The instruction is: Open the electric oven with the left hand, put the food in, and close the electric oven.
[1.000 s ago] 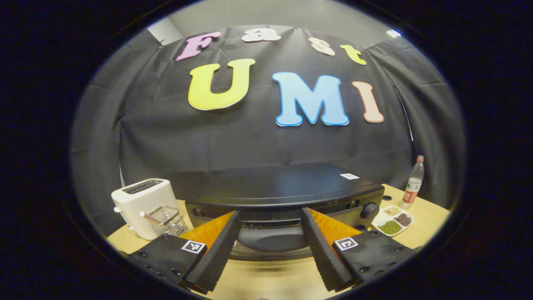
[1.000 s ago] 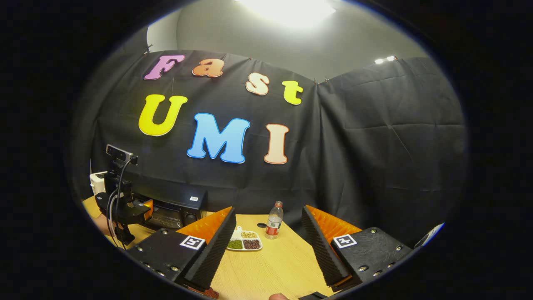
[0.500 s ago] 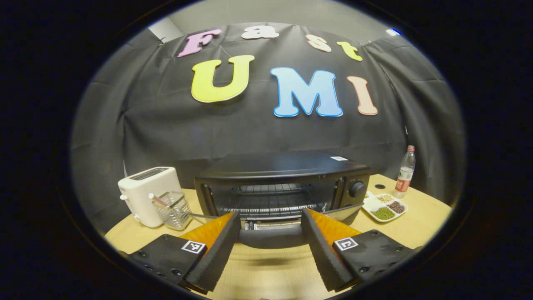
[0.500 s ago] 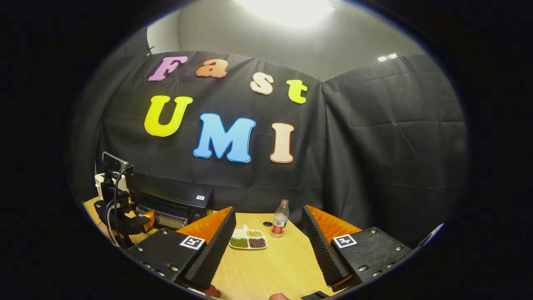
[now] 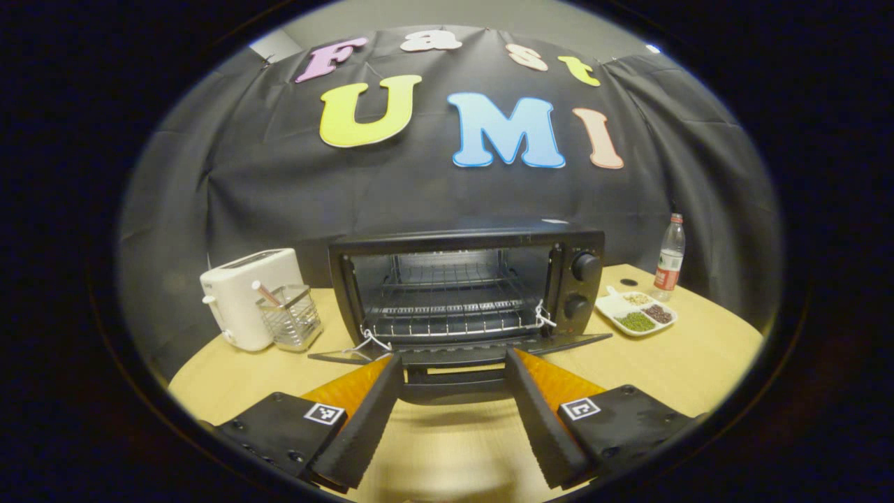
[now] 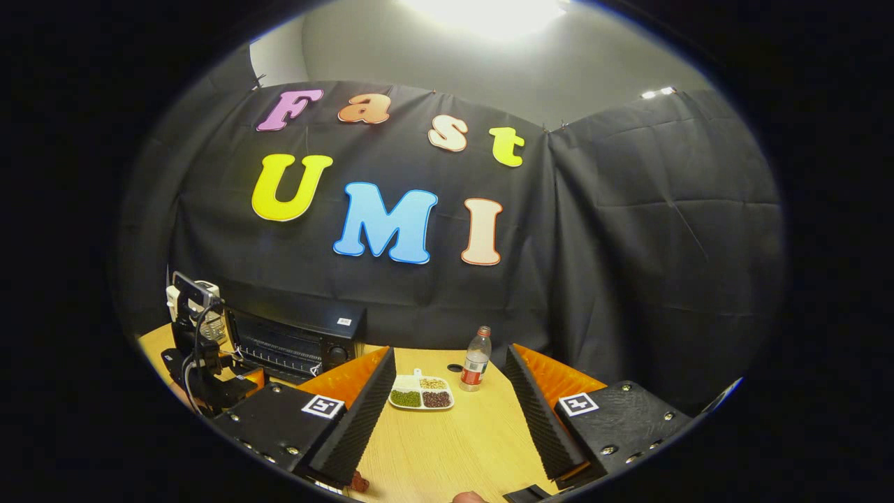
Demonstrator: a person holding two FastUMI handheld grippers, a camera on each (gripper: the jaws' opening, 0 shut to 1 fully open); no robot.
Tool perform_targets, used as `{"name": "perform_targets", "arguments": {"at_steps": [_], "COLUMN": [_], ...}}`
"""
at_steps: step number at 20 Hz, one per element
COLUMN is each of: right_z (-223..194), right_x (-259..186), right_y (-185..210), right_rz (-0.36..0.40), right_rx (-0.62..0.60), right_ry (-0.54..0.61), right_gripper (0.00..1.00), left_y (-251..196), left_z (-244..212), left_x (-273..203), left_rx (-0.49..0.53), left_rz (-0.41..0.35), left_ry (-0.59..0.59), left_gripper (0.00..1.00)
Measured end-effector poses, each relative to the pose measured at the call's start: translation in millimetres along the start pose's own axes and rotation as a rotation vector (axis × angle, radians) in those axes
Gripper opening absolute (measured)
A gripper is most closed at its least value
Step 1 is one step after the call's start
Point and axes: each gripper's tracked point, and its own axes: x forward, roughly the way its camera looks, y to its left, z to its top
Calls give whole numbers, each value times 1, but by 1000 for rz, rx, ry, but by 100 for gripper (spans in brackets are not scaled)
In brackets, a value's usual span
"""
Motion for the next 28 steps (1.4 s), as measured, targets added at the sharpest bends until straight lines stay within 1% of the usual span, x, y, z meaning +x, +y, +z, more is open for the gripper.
{"name": "perform_targets", "arguments": {"at_steps": [2, 3, 5, 7, 10, 11, 12, 15, 18, 19, 20, 21, 22, 24, 26, 27, 28], "right_z": [-5, -8, -12, -21, -45, -57, -68, -105, -135, -146, -157, -165, -174, -191, -207, -211, -217], "right_x": [0, 0, -1, -1, -4, -5, -7, -14, -25, -29, -31, -35, -38, -42, -52, -55, -57], "right_y": [5, 8, 13, 20, 37, 43, 50, 68, 85, 91, 95, 98, 102, 108, 120, 124, 126], "right_rz": [26, 41, 77, 121, 218, 252, 289, 379, 460, 479, 492, 505, 515, 539, 587, 603, 608], "right_rx": [1, 3, 4, 11, 40, 56, 73, 139, 233, 254, 264, 267, 272, 302, 370, 407, 434], "right_ry": [17, 31, 48, 72, 151, 186, 227, 362, 486, 535, 577, 615, 648, 716, 798, 832, 858], "right_gripper": [96, 96, 96, 96, 96, 96, 96, 96, 96, 97, 92, 99, 99, 99, 99, 94, 94], "left_y": [-1, 0, 0, 0, 1, 3, 5, 13, 27, 33, 37, 42, 47, 53, 59, 62, 65], "left_z": [-22, -33, -45, -40, -11, 0, 14, 49, 88, 98, 107, 111, 119, 129, 132, 132, 133], "left_x": [-2, -3, -14, -32, -67, -80, -94, -136, -174, -186, -199, -210, -222, -241, -256, -261, -264], "left_rx": [12, 22, 24, 5, -23, -29, -38, -54, -62, -71, -77, -81, -85, -89, -84, -82, -79], "left_rz": [3, 7, 8, 5, 11, 15, 17, 33, 60, 70, 81, 97, 109, 132, 157, 167, 174], "left_ry": [48, 71, 90, 74, 14, -12, -39, -117, -192, -215, -231, -246, -261, -285, -297, -302, -306], "left_gripper": [92, 97, 97, 97, 97, 100, 97, 97, 97, 100, 96, 100, 91, 100, 100, 96, 96]}}
